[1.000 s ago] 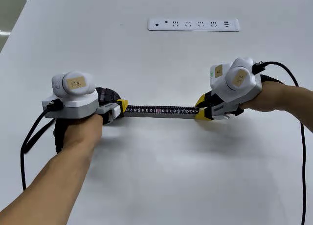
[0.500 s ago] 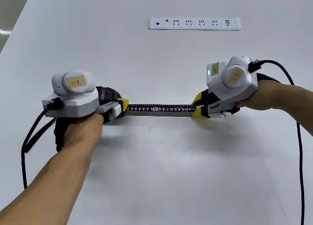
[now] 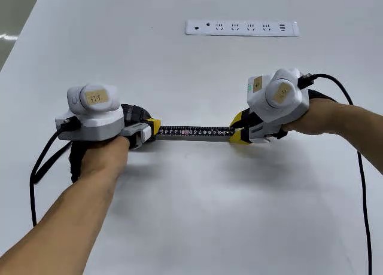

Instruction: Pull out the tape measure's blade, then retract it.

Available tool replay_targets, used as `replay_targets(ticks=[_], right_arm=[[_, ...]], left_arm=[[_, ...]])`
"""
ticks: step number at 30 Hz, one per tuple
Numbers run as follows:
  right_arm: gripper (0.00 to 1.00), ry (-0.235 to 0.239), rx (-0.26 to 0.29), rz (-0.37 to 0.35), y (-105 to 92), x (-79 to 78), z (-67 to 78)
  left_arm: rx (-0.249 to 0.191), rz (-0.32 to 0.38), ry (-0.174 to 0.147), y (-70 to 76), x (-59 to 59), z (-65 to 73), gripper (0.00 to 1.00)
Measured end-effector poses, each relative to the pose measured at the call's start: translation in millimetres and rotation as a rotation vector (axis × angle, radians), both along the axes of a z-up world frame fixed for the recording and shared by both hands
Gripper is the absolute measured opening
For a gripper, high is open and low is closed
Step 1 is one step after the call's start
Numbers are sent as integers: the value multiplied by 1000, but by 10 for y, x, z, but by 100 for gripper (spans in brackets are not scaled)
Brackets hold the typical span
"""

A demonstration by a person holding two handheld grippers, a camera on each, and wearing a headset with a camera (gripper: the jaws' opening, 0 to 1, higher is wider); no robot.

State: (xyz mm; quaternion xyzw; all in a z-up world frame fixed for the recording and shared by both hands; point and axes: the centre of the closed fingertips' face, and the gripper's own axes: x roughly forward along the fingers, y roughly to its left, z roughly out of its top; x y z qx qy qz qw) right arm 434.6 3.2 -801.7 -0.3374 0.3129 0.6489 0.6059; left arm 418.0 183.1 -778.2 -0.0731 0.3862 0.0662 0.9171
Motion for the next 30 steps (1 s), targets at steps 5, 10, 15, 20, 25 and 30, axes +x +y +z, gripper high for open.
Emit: replay_targets(ticks=[5,10,15,20,25,30], right_arm=[[10,-2,7,1,71,-25,16],[10,-2,17,2,136,-38,26],[10,1,22,2,193,-52,35],[10,2,25,4,246,-56,33],[10,1,25,7,298,-48,27],[10,8,29,9,363,-40,7]], left_arm=[[-1,3,-1,13,2,0,60],[-4,5,-1,5,-5,1,60],[-2,5,0,12,-1,0,60],[-1,5,0,5,1,-1,60],[-3,7,0,19,2,2,60],[-5,6,1,11,-3,6,60]])
